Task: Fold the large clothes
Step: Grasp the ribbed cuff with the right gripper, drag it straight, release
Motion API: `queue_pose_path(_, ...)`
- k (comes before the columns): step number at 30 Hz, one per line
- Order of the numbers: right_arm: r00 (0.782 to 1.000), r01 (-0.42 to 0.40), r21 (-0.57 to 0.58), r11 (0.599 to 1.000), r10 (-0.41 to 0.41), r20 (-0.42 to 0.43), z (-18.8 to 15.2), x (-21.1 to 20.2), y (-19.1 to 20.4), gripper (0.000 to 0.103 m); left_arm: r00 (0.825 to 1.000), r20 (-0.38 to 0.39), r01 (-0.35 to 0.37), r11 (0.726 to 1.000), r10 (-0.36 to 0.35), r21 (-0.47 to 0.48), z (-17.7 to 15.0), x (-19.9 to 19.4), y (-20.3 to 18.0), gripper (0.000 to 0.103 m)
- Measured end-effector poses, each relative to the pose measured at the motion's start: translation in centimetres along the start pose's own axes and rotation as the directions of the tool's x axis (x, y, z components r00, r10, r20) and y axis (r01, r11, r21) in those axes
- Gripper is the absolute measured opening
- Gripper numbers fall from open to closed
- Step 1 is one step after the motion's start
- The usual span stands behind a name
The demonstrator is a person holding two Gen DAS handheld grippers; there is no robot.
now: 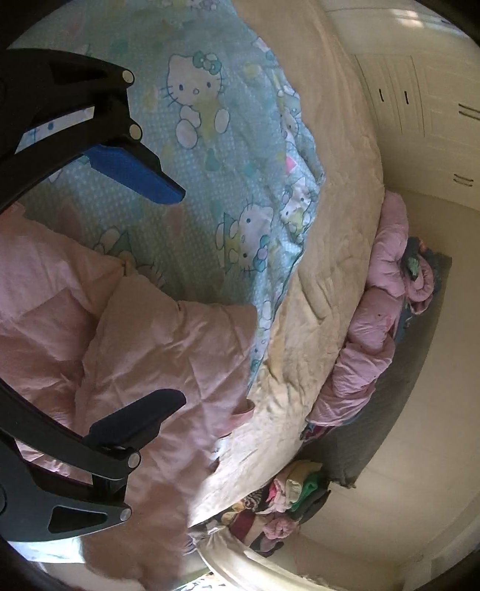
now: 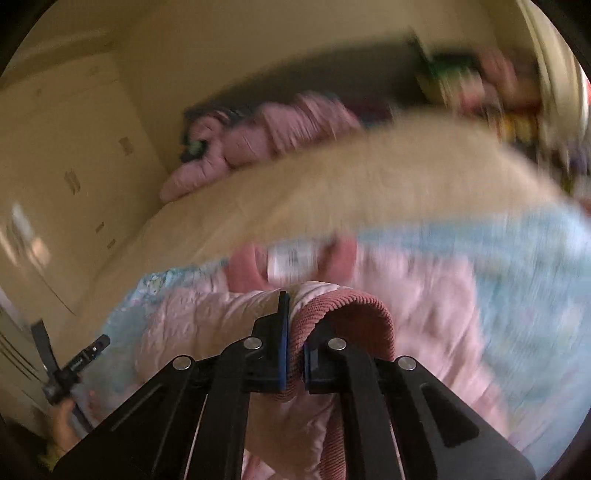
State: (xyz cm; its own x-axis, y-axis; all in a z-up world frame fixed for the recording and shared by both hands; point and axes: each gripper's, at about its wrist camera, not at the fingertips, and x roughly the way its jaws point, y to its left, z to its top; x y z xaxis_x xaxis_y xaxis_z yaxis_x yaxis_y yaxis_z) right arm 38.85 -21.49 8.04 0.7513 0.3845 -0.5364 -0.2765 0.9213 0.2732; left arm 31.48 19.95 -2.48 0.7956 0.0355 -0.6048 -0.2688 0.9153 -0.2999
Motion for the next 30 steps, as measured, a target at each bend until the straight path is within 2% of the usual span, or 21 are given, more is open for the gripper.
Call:
queue_pose_path(1, 0.999, 0.023, -0.059, 0.998, -0.021, 0.04, 1.0, -0.9, 0.9, 0.005, 1.0, -0.001, 0.009, 1.0, -0.009, 0.003, -0.1, 0.1, -0.4, 0.094)
queue_pose_path(4, 0.995, 0.061, -0.129, 0.99, -0.05, 0.083, 2.4, -1.6, 1.4, 0.005, 1.0, 0.008, 0.029, 0.999, -0.029, 0.026, -0.3, 0.1, -1.5, 0.094)
queue_pose_path(9, 0.991, 0.126, -0.189, 0.974, -0.113, 0.077, 2.7, 0.0, 0.7, 0.005, 0.999, -0.009, 0.039, 0.998, -0.038, 0.042, -0.9, 1.1, -3.3, 0.094)
queue_pose_path(15, 0.992, 0.124, -0.047, 0.991, -0.124, 0.017, 1.4, 2.7, -3.2, 0.005, 0.998, -0.032, 0.063, 0.986, -0.059, 0.152, -2.0, 2.0, -6.3, 0.094)
queue_pose_path(18, 0.991, 0.133, 0.002, 0.991, -0.133, -0.019, 0.5, 3.7, -4.6, 0.005, 0.997, -0.039, 0.077, 0.982, -0.071, 0.175, -2.3, 2.2, -7.0, 0.094)
queue_pose_path(21, 0.988, 0.149, 0.009, 0.989, -0.149, -0.031, -0.2, 4.5, -5.0, 0.005, 0.996, -0.037, 0.09, 0.985, -0.086, 0.148, -2.3, 2.5, -7.0, 0.093)
queue_pose_path(23, 0.987, 0.156, 0.013, 0.988, -0.156, -0.039, -0.8, 4.9, -5.2, 0.005, 0.992, -0.045, 0.127, 0.983, -0.122, 0.133, -2.3, 2.8, -7.3, 0.093)
queue_pose_path(30, 0.98, 0.189, -0.015, 0.982, -0.19, -0.067, -1.6, 6.0, -5.3, 0.005, 0.986, -0.106, 0.151, 0.967, -0.131, 0.203, -2.9, 5.1, -9.2, 0.093)
